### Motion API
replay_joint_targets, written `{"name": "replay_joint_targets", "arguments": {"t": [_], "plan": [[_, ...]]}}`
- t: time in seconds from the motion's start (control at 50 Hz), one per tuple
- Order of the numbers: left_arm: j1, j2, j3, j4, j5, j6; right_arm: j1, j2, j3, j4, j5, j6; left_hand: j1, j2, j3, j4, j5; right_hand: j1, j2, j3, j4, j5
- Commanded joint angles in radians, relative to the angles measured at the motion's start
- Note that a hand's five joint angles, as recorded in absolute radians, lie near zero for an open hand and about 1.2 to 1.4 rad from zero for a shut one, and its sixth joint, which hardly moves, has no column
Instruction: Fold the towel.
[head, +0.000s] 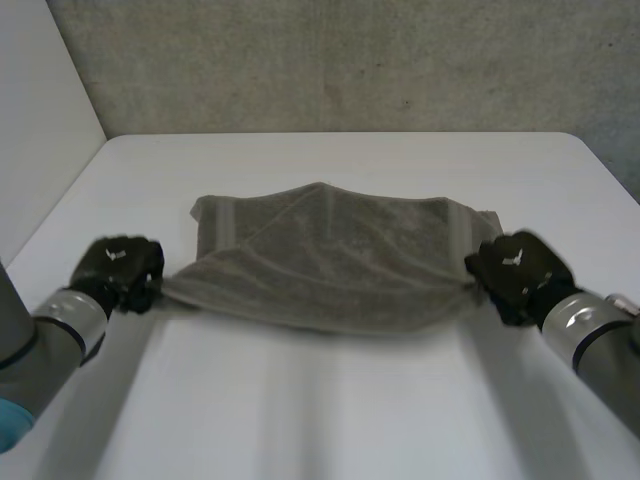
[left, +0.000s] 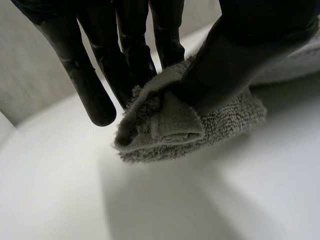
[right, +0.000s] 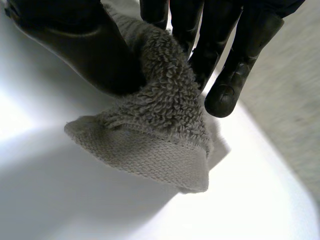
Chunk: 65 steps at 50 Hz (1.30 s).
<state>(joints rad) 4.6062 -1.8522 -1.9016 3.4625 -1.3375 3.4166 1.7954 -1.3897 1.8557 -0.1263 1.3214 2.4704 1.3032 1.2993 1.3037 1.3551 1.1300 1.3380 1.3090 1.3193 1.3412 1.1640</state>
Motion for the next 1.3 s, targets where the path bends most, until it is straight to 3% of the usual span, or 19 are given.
{"name": "replay_joint_targets", "arguments": {"t": [0.02, 0.1, 0.14, 0.2, 0.22, 0.32, 0.42, 0.52, 0.64, 0.72, 0.78, 0.86, 0.92, 1.04, 1.18, 1.22, 1.28, 1.3], "plan": [[-0.015, 0.165, 0.049, -0.005, 0.003, -0.063, 0.002, -0.196, -0.104, 0.081, 0.009, 0.027, 0.093, 0.097, 0.093, 0.041, 0.092, 0.058, 0.087, 0.077, 0.055, 0.058], [-0.026, 0.296, 0.151, -0.086, 0.033, -0.149, -0.004, -0.281, -0.29, 0.242, -0.001, 0.149, 0.093, 0.097, 0.093, 0.041, 0.092, 0.058, 0.087, 0.077, 0.055, 0.058], [-0.024, 0.333, 0.198, -0.123, 0.052, -0.175, -0.004, -0.281, -0.291, 0.243, -0.001, 0.15, 0.093, 0.097, 0.093, 0.041, 0.092, 0.058, 0.087, 0.077, 0.055, 0.058], [-0.02, 0.355, 0.237, -0.152, 0.072, -0.194, -0.007, -0.284, -0.488, 0.417, -0.013, 0.231, 0.093, 0.097, 0.093, 0.041, 0.092, 0.058, 0.087, 0.077, 0.055, 0.058], [-0.014, 0.37, 0.265, -0.169, 0.089, -0.2, -0.007, -0.282, -0.565, 0.5, -0.016, 0.232, 0.093, 0.097, 0.093, 0.041, 0.092, 0.058, 0.087, 0.077, 0.055, 0.058], [-0.009, 0.36, 0.3, -0.178, 0.132, -0.198, -0.008, -0.247, -0.654, 0.582, -0.031, 0.223, 0.093, 0.097, 0.093, 0.041, 0.092, 0.058, 0.087, 0.077, 0.055, 0.058], [-0.004, 0.281, 0.296, -0.171, 0.139, -0.189, -0.008, -0.155, -0.682, 0.576, -0.03, 0.216, 0.093, 0.097, 0.093, 0.041, 0.092, 0.058, 0.087, 0.077, 0.055, 0.058], [0.02, 0.099, 0.344, -0.166, 0.139, -0.166, -0.007, -0.054, -0.711, 0.539, -0.019, 0.185, 0.093, 0.097, 0.093, 0.041, 0.092, 0.058, 0.087, 0.077, 0.055, 0.058], [0.023, -0.045, 0.457, -0.157, 0.141, -0.135, 0.01, 0.153, -0.844, 0.464, 0.016, 0.147, 0.093, 0.097, 0.093, 0.041, 0.092, 0.058, 0.087, 0.077, 0.055, 0.058], [0.013, -0.127, 0.672, -0.158, 0.13, -0.141, 0.057, 0.279, -1.071, 0.383, 0.12, 0.147, 0.093, 0.097, 0.093, 0.041, 0.092, 0.058, 0.087, 0.077, 0.055, 0.058], [0.002, -0.133, 0.845, -0.164, 0.12, -0.157, 0.082, 0.296, -1.158, 0.341, 0.151, 0.159, 0.093, 0.097, 0.093, 0.041, 0.092, 0.058, 0.087, 0.077, 0.055, 0.058], [-0.024, -0.119, 1.059, -0.158, 0.11, -0.198, 0.113, 0.281, -1.293, 0.165, 0.202, 0.197, 0.093, 0.097, 0.093, 0.041, 0.092, 0.058, 0.087, 0.077, 0.055, 0.058], [-0.029, -0.111, 1.105, -0.157, 0.11, -0.204, 0.116, 0.221, -1.279, 0.081, 0.199, 0.249, 0.093, 0.097, 0.093, 0.041, 0.092, 0.058, 0.087, 0.077, 0.055, 0.058], [-0.029, -0.068, 1.089, -0.16, 0.109, -0.197, 0.124, 0.163, -1.113, 0.1, 0.168, 0.263, 0.093, 0.097, 0.093, 0.041, 0.092, 0.058, 0.087, 0.077, 0.055, 0.058], [-0.003, -0.047, 0.809, -0.152, 0.124, -0.184, 0.111, 0.052, -0.682, 0.137, 0.066, 0.208, 0.093, 0.097, 0.093, 0.041, 0.092, 0.058, 0.087, 0.077, 0.055, 0.058], [0.048, -0.045, 0.617, -0.138, 0.193, -0.14, 0.107, 0.043, -0.592, 0.135, 0.047, 0.186, 0.093, 0.097, 0.093, 0.041, 0.092, 0.058, 0.087, 0.077, 0.055, 0.058], [0.083, -0.047, 0.506, -0.128, 0.256, -0.096, 0.104, 0.041, -0.444, 0.129, 0.016, 0.14, 0.093, 0.097, 0.093, 0.041, 0.092, 0.058, 0.087, 0.077, 0.055, 0.058], [0.114, -0.056, 0.396, -0.112, 0.329, -0.039, 0.099, 0.043, -0.373, 0.114, 0.003, 0.122, 0.093, 0.097, 0.093, 0.041, 0.092, 0.058, 0.087, 0.077, 0.055, 0.058]]}}
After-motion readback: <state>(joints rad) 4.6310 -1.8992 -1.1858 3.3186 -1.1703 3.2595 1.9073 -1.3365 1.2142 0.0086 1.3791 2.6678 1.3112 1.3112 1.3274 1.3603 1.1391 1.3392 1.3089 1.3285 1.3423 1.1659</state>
